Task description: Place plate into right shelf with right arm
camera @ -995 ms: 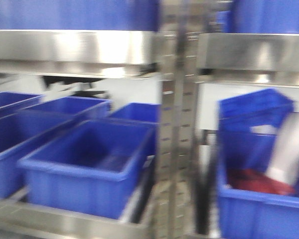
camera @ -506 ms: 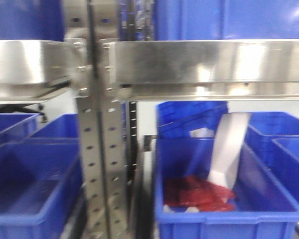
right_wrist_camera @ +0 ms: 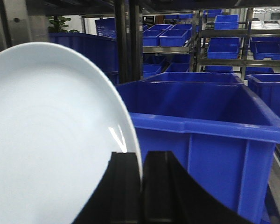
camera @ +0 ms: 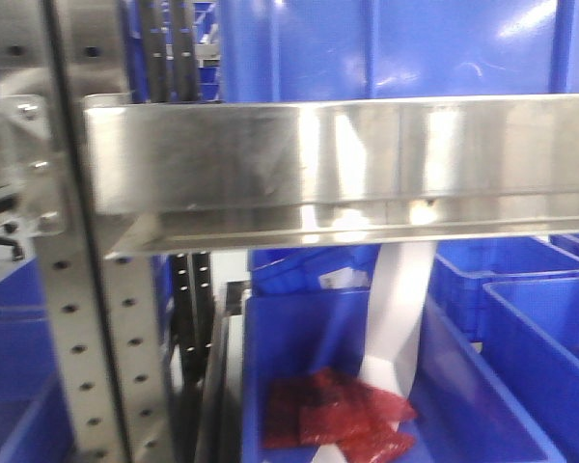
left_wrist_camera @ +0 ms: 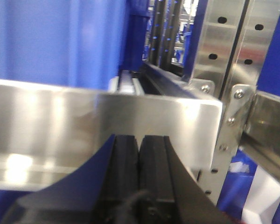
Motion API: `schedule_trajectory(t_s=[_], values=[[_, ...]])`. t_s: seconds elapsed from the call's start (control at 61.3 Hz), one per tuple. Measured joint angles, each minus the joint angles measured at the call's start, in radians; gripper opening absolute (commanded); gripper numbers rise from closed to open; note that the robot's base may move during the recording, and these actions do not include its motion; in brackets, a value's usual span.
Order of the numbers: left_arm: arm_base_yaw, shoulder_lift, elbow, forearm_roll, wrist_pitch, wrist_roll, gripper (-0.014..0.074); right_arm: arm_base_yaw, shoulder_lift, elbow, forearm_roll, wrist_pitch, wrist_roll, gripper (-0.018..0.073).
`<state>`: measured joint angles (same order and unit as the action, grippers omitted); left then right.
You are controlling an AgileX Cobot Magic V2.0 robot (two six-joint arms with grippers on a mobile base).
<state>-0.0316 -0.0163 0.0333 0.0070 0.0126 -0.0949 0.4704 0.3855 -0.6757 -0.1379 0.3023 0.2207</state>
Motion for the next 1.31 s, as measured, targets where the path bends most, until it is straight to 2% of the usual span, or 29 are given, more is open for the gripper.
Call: schedule_trajectory(t_s=[0.962,1.126,1.305], values=[[0.000,0.000,0.000,0.000,0.000,0.000,-0.0047,0.000,0.000,-0.010,0.010,0.009,0.000,0.0055],[0.000,0.000,0.000,0.000,0.000,0.000,-0.0047,0.000,0.067,-0.138,0.039,0.044,0.000,0.0055],[0.000,0.000,0.000,0.000,0.000,0.000,-0.0047,0.000,0.289,-0.404,0.029,0.093,0.000,0.0055]])
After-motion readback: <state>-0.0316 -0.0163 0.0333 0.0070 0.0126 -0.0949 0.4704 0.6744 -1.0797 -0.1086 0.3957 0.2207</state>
